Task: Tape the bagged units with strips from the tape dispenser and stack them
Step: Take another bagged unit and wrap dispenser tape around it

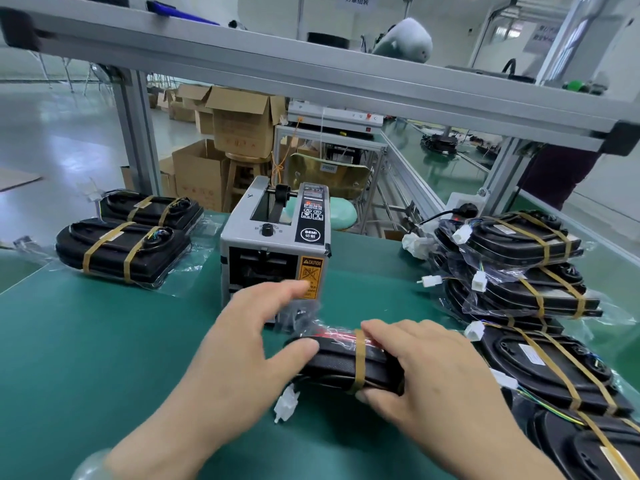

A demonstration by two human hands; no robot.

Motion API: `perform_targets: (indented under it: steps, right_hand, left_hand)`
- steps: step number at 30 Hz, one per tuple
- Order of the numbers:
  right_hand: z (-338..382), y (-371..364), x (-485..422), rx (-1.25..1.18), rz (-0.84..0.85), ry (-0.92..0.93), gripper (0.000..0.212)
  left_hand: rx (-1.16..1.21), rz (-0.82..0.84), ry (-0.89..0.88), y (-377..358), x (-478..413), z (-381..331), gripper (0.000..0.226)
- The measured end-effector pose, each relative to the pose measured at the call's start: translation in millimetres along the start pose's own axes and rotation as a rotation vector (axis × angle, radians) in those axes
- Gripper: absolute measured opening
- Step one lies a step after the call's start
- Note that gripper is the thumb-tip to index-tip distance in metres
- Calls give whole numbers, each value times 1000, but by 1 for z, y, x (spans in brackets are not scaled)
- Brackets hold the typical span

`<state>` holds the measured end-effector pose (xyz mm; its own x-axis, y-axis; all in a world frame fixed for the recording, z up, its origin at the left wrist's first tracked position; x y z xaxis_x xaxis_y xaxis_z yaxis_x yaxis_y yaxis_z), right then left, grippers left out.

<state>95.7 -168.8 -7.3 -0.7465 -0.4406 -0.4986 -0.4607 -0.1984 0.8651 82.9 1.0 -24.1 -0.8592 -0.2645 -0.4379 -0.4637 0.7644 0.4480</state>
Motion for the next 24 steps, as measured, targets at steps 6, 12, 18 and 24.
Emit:
perform_targets:
  steps: [6, 12, 18, 24]
  right_hand:
    - [8, 5, 2, 17, 15, 59, 68]
    - [20, 7, 8, 9, 47, 211, 98]
    - [22, -3, 7, -47, 178, 148, 82]
    - [21, 1, 5, 0, 108, 97, 81]
  left_hand:
    - [-59, 0, 18, -21, -26, 0, 19]
    - [129, 70, 307, -41, -27, 20, 15]
    - [352, -173, 566, -9, -25, 59, 12]
    - [570, -169, 975, -14, -19, 91, 17]
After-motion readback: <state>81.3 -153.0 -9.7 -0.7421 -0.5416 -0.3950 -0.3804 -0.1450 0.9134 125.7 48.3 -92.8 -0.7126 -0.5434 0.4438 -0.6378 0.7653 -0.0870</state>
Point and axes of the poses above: each hand's wrist, its own x-axis away from the middle knuckle, its own y-axis out of the back of the hand, z = x × y, the point moved 10 cm from there along -x, towards the middle knuckle, and after that the axes turned 11 degrees about -z, right-handed, at the moved point
